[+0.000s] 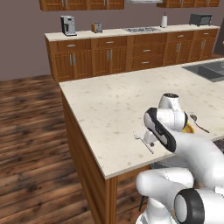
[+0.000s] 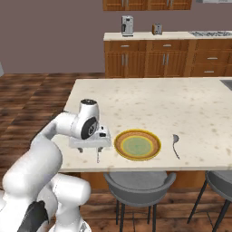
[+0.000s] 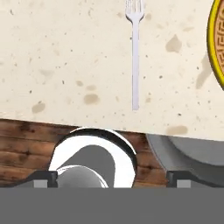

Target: Take the fork and place it on the left side of the plate. Then take the spoon and place it on the right side of the plate. Make sure they're directly next to the plate.

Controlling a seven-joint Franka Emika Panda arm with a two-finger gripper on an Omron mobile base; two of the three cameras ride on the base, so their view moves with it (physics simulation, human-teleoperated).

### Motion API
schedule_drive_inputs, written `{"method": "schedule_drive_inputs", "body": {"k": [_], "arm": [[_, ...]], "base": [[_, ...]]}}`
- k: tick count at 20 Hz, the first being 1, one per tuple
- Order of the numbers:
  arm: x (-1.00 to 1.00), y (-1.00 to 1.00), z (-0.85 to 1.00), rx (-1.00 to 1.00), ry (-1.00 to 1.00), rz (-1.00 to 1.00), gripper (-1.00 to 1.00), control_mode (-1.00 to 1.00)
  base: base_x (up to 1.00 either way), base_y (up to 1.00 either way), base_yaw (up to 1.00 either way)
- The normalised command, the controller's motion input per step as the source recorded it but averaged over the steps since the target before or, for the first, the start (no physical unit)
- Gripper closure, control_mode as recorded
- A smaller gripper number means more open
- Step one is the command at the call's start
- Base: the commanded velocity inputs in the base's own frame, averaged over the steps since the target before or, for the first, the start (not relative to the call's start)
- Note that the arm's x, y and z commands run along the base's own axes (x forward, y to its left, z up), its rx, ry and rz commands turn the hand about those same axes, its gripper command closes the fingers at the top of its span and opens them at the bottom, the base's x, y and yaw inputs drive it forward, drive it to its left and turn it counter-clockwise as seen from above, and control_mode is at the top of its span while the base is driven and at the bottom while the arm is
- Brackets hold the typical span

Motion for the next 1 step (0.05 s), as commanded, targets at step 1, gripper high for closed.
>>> {"method": "schedule_drive_inputs", "body": {"k": [1], "arm": [[-0.46,0.00,0.58,0.00,-0.04,0.00,-1.00,-1.00]], "base": [[0.00,0.00,0.00]]}}
